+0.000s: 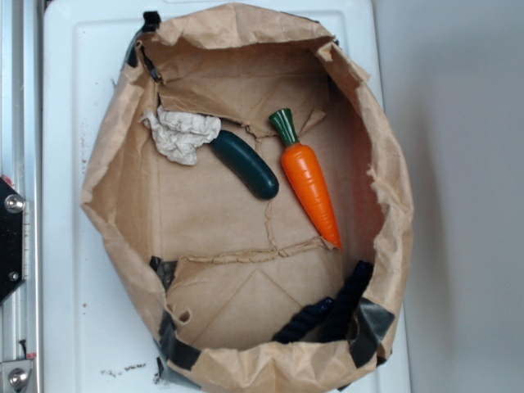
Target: Grab the carrot.
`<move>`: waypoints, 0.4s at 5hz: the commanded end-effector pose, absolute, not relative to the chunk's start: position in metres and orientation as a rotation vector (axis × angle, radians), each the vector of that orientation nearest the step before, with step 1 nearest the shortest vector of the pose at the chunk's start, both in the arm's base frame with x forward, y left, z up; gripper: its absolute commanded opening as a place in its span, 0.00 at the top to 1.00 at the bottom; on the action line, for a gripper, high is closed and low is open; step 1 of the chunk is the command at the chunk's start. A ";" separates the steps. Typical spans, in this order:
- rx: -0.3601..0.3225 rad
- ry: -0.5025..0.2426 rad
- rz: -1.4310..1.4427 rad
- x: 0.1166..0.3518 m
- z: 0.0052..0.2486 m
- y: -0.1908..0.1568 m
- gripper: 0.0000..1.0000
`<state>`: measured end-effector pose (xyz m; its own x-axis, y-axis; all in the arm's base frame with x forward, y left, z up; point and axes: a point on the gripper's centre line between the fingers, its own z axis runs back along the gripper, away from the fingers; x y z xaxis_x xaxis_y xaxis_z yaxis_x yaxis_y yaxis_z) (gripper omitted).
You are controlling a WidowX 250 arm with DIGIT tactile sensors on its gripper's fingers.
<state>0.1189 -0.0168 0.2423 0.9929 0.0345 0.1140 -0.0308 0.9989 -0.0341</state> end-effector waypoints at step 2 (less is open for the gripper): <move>0.029 -0.110 0.076 0.169 0.229 -0.015 0.00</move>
